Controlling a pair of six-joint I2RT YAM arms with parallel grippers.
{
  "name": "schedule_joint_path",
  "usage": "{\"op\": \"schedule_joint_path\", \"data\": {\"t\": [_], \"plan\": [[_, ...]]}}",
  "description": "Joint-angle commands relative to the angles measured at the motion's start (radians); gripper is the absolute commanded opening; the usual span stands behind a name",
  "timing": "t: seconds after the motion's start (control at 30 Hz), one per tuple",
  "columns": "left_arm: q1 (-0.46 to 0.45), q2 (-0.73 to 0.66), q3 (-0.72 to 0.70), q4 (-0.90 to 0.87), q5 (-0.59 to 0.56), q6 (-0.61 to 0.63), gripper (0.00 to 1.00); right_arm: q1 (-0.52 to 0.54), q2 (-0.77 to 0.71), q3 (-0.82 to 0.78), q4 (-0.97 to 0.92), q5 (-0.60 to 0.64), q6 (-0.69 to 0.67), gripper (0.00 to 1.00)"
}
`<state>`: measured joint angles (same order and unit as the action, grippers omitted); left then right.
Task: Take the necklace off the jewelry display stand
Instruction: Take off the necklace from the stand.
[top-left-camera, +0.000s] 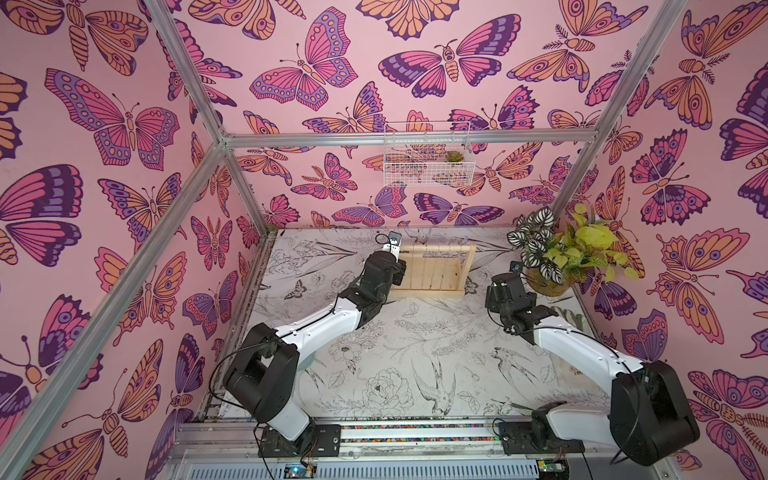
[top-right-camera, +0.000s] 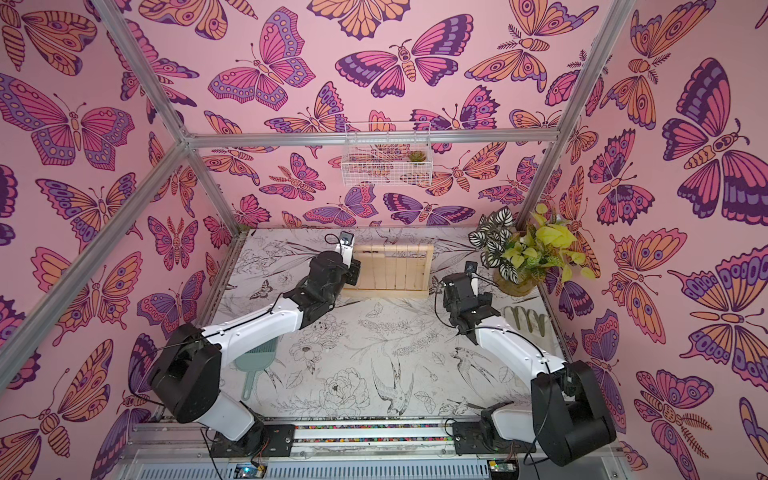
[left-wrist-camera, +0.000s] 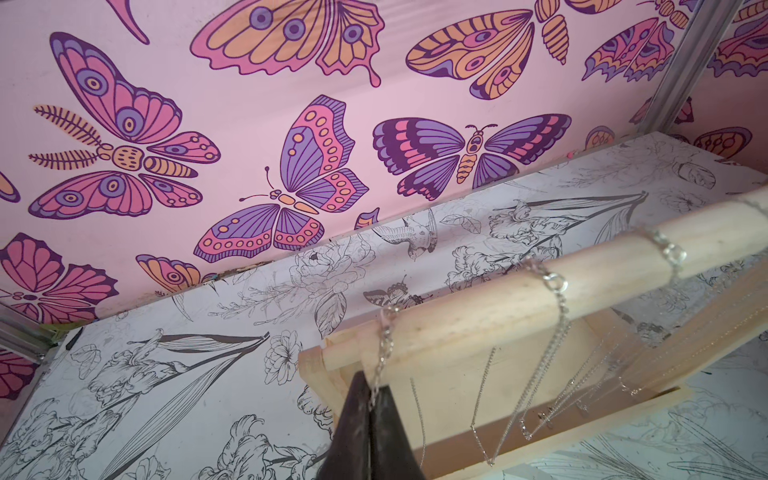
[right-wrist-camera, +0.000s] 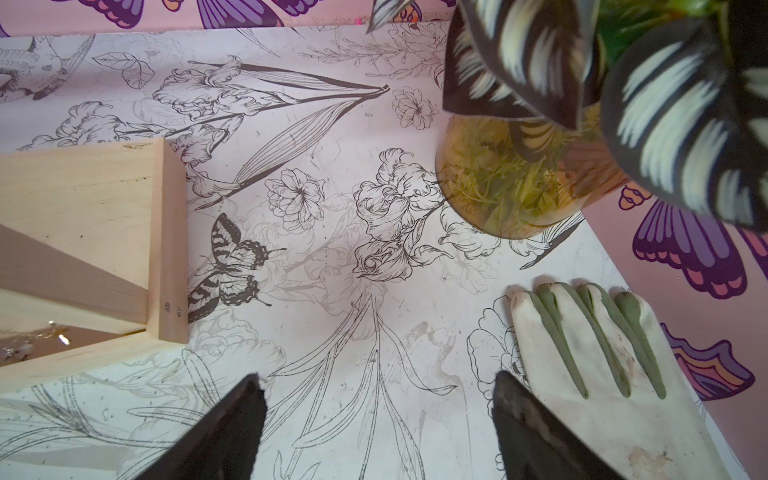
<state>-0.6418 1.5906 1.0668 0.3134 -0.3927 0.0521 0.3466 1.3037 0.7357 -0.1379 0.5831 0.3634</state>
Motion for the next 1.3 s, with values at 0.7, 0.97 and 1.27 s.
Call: {"op": "schedule_joint_path", "data": {"t": [0.7, 0.97, 1.27], "plan": [[0.012, -0.058, -0.045, 0.019, -0.058, 0.055, 0.0, -0.005, 0.011, 0.001, 0.005, 0.004, 0.011, 0.88], [0.023, -0.064, -0.05, 0.018, -0.061, 0.063, 0.0, -0.005, 0.016, 0.004, 0.005, 0.004, 0.011, 0.88], [0.047, -0.088, -0.051, 0.016, -0.058, 0.079, 0.0, -0.006, 0.014, 0.002, 0.008, 0.006, 0.01, 0.88]]}}
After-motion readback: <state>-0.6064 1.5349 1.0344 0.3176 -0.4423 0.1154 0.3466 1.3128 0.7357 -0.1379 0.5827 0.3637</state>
